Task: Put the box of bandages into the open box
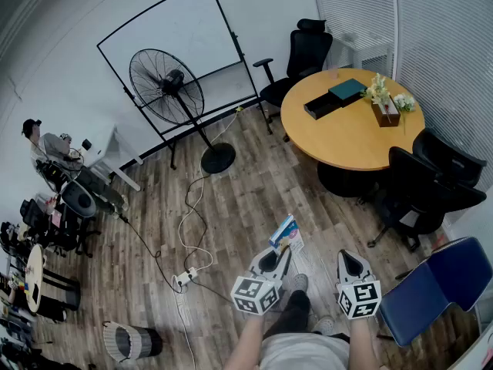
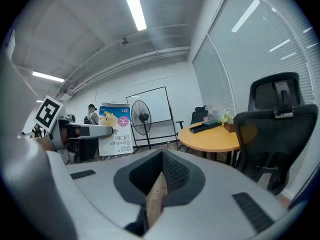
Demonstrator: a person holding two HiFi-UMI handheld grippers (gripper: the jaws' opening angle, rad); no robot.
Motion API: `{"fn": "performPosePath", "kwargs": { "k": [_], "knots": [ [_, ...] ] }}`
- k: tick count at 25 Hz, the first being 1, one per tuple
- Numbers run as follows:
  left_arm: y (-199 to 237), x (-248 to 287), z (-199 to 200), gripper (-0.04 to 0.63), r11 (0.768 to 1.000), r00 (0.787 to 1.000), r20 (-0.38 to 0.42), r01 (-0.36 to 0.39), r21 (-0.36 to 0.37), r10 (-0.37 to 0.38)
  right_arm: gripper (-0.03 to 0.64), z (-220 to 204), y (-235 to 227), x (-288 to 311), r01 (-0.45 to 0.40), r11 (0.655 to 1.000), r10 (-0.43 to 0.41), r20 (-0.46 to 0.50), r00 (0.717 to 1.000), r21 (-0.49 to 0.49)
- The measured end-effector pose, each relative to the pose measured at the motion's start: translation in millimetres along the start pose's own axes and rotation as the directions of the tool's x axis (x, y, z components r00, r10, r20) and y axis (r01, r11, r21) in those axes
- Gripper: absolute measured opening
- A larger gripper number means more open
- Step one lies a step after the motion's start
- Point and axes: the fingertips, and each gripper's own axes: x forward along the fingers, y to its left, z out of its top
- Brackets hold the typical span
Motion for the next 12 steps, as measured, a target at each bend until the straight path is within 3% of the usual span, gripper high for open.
{"fn": "performPosePath", "kwargs": {
  "k": [12],
  "knots": [
    [55.6,78.1,33.4,0.063,0.999,0.999,-0.001,0.045,0.013,-0.045,-0.003,29.4,-36.8,76.4,0.007,0.997,-0.009,0.032,0.999,0.078]
  ]
}}
